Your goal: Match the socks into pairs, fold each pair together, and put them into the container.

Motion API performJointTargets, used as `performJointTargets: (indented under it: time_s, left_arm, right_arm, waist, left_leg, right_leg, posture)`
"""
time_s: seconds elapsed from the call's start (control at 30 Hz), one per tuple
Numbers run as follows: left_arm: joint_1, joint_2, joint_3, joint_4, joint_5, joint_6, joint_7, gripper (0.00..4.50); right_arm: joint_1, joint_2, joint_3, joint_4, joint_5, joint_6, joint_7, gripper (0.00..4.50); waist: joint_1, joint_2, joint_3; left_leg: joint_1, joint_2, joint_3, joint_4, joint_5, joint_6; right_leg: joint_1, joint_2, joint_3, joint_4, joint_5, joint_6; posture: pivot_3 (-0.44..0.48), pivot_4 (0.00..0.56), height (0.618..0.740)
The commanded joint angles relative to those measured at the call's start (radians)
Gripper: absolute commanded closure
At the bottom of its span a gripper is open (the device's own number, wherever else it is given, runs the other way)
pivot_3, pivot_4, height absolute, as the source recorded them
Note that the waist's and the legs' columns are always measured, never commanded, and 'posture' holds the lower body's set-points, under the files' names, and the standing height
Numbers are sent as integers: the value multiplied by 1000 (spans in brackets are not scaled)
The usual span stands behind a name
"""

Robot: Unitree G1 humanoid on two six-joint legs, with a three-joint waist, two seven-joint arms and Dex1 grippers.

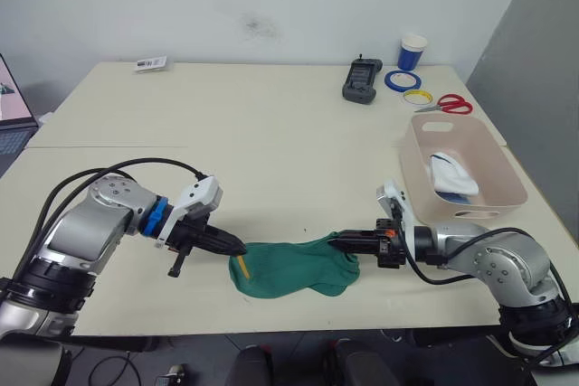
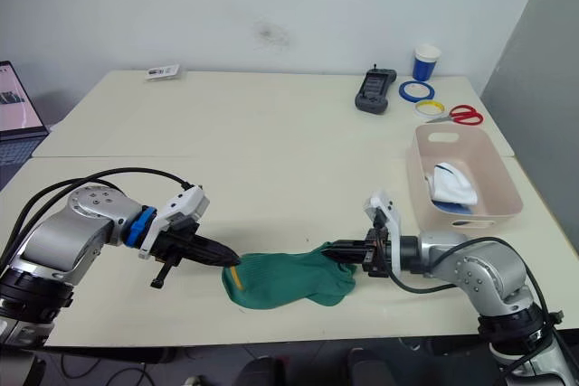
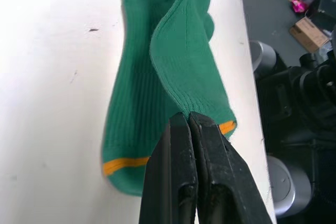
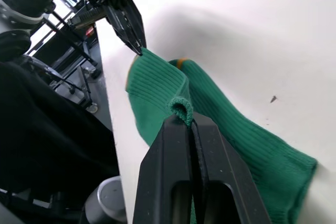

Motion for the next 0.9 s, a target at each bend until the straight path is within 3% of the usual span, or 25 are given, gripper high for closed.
performJointTargets:
  time_s: [0.03, 0.23, 0.73, 0.77, 0.9]
  left_arm:
    - [-26, -5, -5, 26, 16, -9, -16, 4449]
    - [-37, -21, -15, 84, 40, -8, -25, 4449]
    - [-93, -148, -57, 215, 153, -144, 9, 4449]
    - [-93, -154, -51, 222, 155, -156, 14, 4278]
    - [-93, -154, -21, 238, 147, -148, 36, 3251]
  right_arm:
    - [-26, 35, -5, 8, 0, -7, -22, 4500]
    - [-40, 75, -11, 33, 12, 45, -51, 4500]
    - [-26, 52, 5, 101, -69, 40, -73, 4500]
    - [-30, 55, 0, 111, -70, 43, -77, 4500]
    - [-36, 52, -15, 138, -99, 17, -82, 3447]
  waist:
    - [-1, 0, 0]
    - [0, 0, 0]
    - [0, 0, 0]
    - [0, 0, 0]
    - [0, 0, 0]
  left_leg:
    - [0, 0, 0, 0, 0, 0]
    - [0, 0, 0, 0, 0, 0]
    - [0, 0, 0, 0, 0, 0]
    - [0, 0, 0, 0, 0, 0]
    - [0, 0, 0, 0, 0, 0]
  right_leg:
    - [0, 0, 0, 0, 0, 0]
    - [0, 0, 0, 0, 0, 0]
    - [0, 0, 0, 0, 0, 0]
    - [0, 0, 0, 0, 0, 0]
    - [0, 1, 0, 1, 0, 0]
  posture:
    - [0, 150, 740]
    - [0, 150, 740]
    - [0, 150, 740]
    - [0, 150, 740]
    - [0, 150, 740]
